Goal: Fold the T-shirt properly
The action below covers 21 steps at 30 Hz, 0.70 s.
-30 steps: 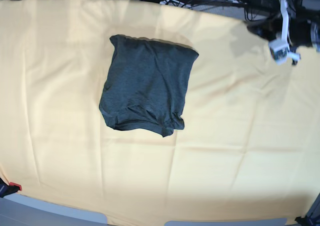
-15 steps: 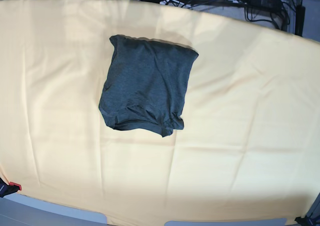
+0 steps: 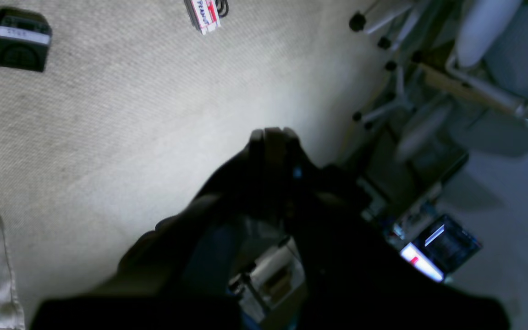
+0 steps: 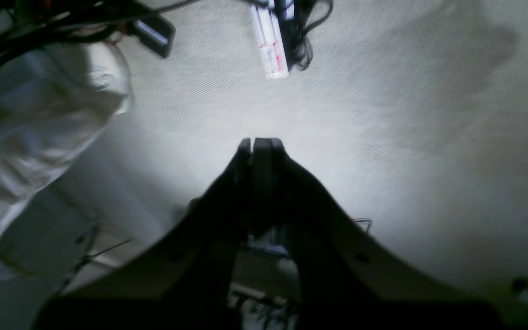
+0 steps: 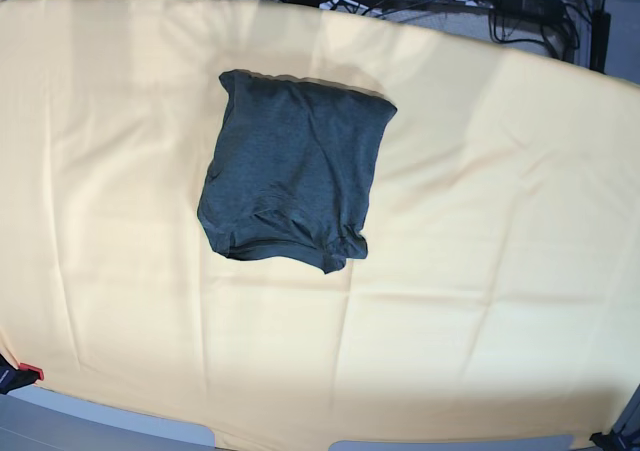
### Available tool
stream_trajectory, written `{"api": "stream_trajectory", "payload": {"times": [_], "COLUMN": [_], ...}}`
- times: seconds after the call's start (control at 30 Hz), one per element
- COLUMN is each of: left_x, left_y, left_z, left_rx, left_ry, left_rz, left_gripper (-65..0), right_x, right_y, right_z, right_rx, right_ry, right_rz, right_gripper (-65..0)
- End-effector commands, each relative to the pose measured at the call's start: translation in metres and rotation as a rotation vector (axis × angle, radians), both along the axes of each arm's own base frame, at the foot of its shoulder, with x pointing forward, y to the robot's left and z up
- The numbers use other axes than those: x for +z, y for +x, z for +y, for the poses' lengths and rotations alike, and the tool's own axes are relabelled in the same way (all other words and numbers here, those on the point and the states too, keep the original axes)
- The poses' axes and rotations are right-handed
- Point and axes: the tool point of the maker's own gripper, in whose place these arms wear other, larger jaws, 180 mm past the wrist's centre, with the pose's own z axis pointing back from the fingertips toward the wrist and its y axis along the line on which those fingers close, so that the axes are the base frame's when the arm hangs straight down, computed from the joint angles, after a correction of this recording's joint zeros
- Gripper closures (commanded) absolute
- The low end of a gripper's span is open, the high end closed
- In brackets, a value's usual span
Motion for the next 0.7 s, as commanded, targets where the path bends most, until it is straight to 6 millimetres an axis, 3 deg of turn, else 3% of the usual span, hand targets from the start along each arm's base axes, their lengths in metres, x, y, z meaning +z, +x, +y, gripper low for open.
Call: {"api": "stream_trajectory", "payload": {"times": [0.0,0.17,0.27,0.37,0.5,0.67], "left_x": [-0.006,-0.052,-0.079,-0.107,-0.137,-0.142], "left_y": [0.005,0.038,0.058,0.070,0.086,0.099], "left_z": [0.008,0.004,-0.009,-0.023,-0.053,-0.105], "left_rx": [-0.004,0.002,-0.019,-0.040,0.008,0.053], "left_ry": [0.023,0.085,0.095,0.155,0.271,0.237], "left_rz": [-0.011,-0.164,-0.294,-0.349,-0.378,-0.428], "left_gripper": [0.0,0.0,0.0,0.0,0.0,0.0], "right_x": [-0.005,-0.049,-0.077,-0.098,-0.114,-0.119], "right_y": [-0.001,0.024,0.048,0.066,0.097,0.118], "right_z": [-0.003,0.002,-0.008,-0.004,0.012,0.057], "right_rx": [0.011,0.030,0.090,0.166,0.180,0.224], "right_ry": [-0.007,-0.071,-0.201,-0.273,-0.307,-0.250], "right_rz": [-0.008,-0.147,-0.249,-0.274,-0.322,-0.364], "right_gripper": [0.0,0.0,0.0,0.0,0.0,0.0]}}
